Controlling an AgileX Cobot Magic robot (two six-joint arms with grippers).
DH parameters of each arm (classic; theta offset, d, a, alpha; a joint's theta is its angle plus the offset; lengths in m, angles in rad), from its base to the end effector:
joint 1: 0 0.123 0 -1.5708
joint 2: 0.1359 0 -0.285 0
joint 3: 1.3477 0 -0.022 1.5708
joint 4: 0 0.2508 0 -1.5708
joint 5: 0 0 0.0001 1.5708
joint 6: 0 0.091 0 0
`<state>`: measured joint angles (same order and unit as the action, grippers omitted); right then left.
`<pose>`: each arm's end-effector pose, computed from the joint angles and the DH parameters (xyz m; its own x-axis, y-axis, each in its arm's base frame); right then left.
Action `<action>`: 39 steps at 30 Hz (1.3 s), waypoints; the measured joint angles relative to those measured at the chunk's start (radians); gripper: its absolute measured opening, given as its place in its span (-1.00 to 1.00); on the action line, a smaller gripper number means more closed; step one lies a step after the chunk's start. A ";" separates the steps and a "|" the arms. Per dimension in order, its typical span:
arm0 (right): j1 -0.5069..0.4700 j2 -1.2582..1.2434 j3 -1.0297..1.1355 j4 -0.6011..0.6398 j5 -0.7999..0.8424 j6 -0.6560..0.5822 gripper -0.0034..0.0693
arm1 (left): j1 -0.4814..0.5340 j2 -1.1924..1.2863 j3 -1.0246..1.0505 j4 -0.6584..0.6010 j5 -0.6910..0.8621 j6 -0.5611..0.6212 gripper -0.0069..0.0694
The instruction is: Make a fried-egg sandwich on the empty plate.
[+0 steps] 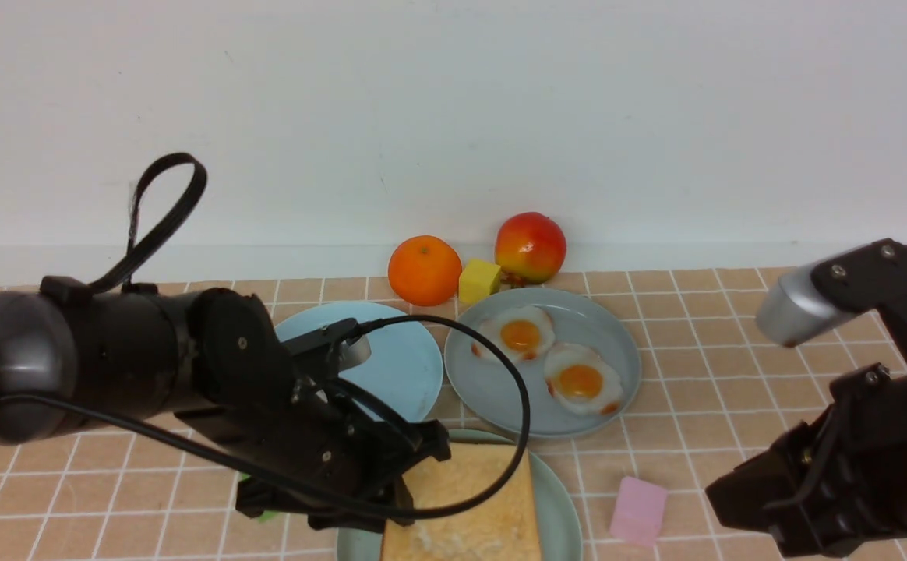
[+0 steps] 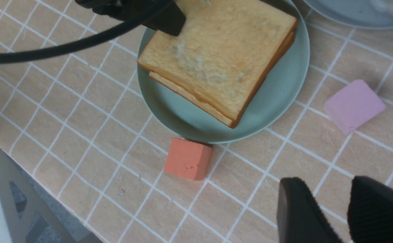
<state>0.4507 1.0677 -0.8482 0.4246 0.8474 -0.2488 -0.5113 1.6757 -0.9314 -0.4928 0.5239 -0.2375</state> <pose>0.1683 0.1127 0.3081 -0.7471 -0.3172 -0.5842 -0.5489 0.7901 0.2729 0.2666 -0.1743 0.1841 -0.9676 -0.1513 -0.2019 -0.0500 0.8994 -0.4343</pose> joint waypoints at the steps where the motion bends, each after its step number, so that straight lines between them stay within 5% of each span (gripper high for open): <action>1: 0.000 0.000 0.000 -0.004 0.000 0.009 -0.24 | 0.000 0.000 0.000 0.000 0.006 0.000 -0.26; 6: 0.000 -0.011 0.002 -0.028 0.000 0.055 -0.24 | 0.000 -0.026 0.000 0.041 0.063 0.001 0.18; 12: 0.000 -0.153 0.091 -0.017 -0.051 0.009 -0.26 | 0.000 -0.177 0.000 0.123 0.135 -0.018 0.35; 18: 0.000 -0.440 0.267 0.022 -0.091 -0.137 -0.79 | 0.000 -0.452 0.000 0.147 0.271 -0.028 0.32; 25: 0.000 -0.782 0.426 0.029 -0.120 -0.160 -0.94 | 0.000 -0.792 0.003 0.157 0.476 -0.049 -0.04; 33: 0.000 -1.044 0.495 -0.091 -0.209 -0.161 -0.93 | 0.000 -1.200 0.020 0.183 0.531 -0.081 -0.85; 39: 0.000 -1.060 0.502 -0.113 -0.198 -0.161 -0.93 | 0.000 -1.334 0.069 0.209 0.517 -0.081 -0.85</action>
<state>0.4507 0.0073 -0.3464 0.3118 0.6491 -0.4100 -0.5113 0.3419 -0.8626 -0.2834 1.0406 -0.3182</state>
